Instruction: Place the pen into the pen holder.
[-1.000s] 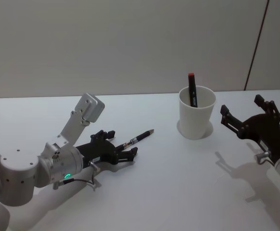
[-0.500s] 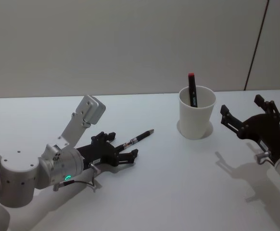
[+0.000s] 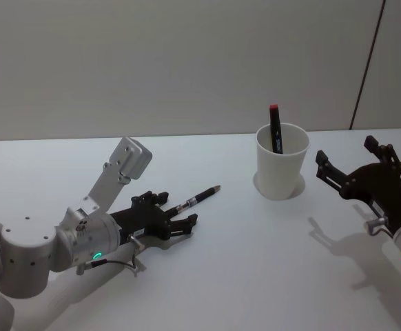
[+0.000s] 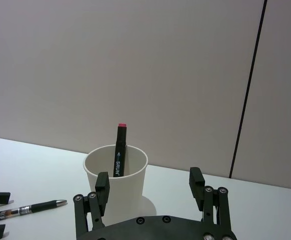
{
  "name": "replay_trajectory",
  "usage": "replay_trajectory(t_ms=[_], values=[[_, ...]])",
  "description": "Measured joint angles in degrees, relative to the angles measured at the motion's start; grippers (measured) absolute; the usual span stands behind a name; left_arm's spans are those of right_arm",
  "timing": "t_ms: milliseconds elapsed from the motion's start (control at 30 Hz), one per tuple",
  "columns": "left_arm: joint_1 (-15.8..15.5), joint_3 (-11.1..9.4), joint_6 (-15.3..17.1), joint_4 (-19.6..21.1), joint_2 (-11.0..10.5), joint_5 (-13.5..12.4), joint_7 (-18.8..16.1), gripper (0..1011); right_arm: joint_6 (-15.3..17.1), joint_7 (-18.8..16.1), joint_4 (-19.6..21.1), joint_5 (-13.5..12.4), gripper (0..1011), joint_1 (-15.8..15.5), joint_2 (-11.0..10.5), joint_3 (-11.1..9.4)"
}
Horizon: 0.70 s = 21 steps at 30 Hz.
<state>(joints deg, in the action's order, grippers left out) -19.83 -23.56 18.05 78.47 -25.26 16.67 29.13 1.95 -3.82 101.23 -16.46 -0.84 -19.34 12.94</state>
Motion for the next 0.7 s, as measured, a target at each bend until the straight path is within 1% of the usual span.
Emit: replay_trajectory(t_ms=[67, 100, 167, 200, 300, 367, 400, 467, 500, 600, 633, 700], values=[[0.01, -0.01, 0.01, 0.02, -0.01, 0.01, 0.02, 858, 0.0, 0.0, 0.0, 0.0, 1001, 0.0, 0.0, 0.0], [0.01, -0.01, 0.01, 0.02, -0.01, 0.01, 0.02, 858, 0.0, 0.0, 0.0, 0.0, 1002, 0.0, 0.0, 0.0], [0.03, -0.01, 0.02, 0.04, -0.03, 0.03, 0.05, 766, 0.0, 0.0, 0.0, 0.0, 1001, 0.0, 0.0, 0.0], [0.03, -0.01, 0.02, 0.04, -0.03, 0.03, 0.05, 766, 0.0, 0.0, 0.0, 0.0, 1002, 0.0, 0.0, 0.0], [0.04, -0.01, 0.04, 0.06, -0.04, 0.04, 0.08, 650, 0.0, 0.0, 0.0, 0.0, 1001, 0.0, 0.0, 0.0], [0.05, -0.01, 0.04, 0.07, -0.04, 0.04, 0.09, 617, 0.0, 0.0, 0.0, 0.0, 1001, 0.0, 0.0, 0.0], [0.06, -0.01, 0.05, 0.07, -0.05, 0.05, 0.1, 548, 0.0, 0.0, 0.0, 0.0, 1001, 0.0, 0.0, 0.0], [0.06, -0.01, 0.06, 0.07, -0.05, 0.05, 0.1, 508, 0.0, 0.0, 0.0, 0.0, 1002, 0.0, 0.0, 0.0], [0.07, -0.01, 0.07, 0.07, -0.05, 0.05, 0.1, 446, 0.0, 0.0, 0.0, 0.0, 1002, 0.0, 0.0, 0.0], [0.07, -0.01, 0.08, 0.07, -0.05, 0.05, 0.11, 389, 0.0, 0.0, 0.0, 0.0, 1002, 0.0, 0.0, 0.0], [0.07, -0.01, 0.08, 0.07, -0.05, 0.05, 0.11, 330, 0.0, 0.0, 0.0, 0.0, 1002, 0.0, 0.0, 0.0], [0.07, -0.01, 0.08, 0.07, -0.05, 0.05, 0.11, 275, 0.0, 0.0, 0.0, 0.0, 1002, 0.0, 0.0, 0.0]])
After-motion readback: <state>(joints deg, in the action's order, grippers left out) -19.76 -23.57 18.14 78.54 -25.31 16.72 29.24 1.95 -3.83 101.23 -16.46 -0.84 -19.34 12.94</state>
